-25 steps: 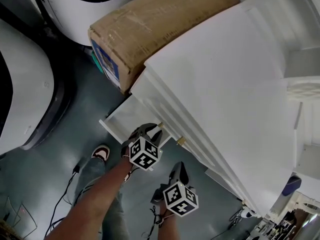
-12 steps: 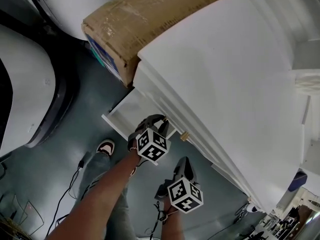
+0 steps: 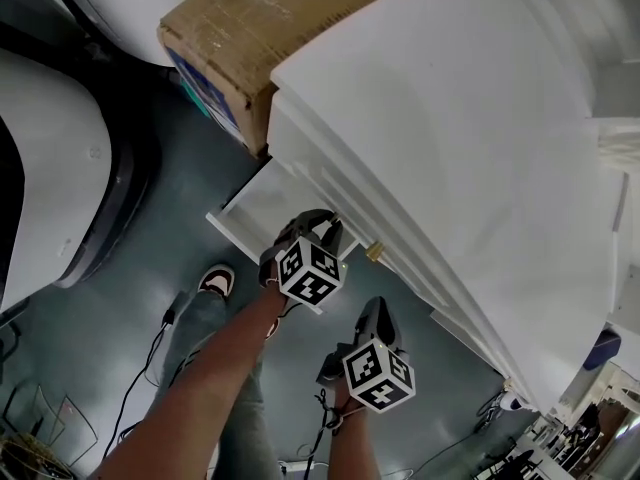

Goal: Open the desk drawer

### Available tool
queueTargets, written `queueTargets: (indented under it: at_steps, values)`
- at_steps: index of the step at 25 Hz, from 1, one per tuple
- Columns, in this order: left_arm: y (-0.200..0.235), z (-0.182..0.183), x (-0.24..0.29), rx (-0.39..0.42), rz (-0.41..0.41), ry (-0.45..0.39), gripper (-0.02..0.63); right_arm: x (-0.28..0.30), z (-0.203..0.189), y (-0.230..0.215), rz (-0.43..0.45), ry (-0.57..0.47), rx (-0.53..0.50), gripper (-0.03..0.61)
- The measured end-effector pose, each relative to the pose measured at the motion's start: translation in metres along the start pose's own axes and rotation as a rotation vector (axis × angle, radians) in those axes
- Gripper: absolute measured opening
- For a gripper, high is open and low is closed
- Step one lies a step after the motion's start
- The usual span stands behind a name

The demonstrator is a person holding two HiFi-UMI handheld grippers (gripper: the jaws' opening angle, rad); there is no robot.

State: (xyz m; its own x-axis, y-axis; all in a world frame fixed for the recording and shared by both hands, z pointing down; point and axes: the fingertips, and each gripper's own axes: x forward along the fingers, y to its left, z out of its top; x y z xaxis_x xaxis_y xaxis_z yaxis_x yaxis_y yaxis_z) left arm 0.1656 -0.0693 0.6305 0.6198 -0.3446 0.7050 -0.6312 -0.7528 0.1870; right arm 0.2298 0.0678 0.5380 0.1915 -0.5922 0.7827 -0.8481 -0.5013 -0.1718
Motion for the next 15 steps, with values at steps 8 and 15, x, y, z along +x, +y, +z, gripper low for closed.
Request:
queueTargets:
  at_steps: [8, 15]
  values:
    - [-0.001, -0.007, -0.006, 0.004, -0.006, 0.003, 0.089, -0.008, -0.008, -0.002, -0.008, -0.001, 0.007, 0.006]
    - [-0.003, -0.017, -0.016, 0.009, -0.005, 0.005, 0.089, -0.017, -0.016, -0.006, -0.019, -0.006, 0.011, 0.006]
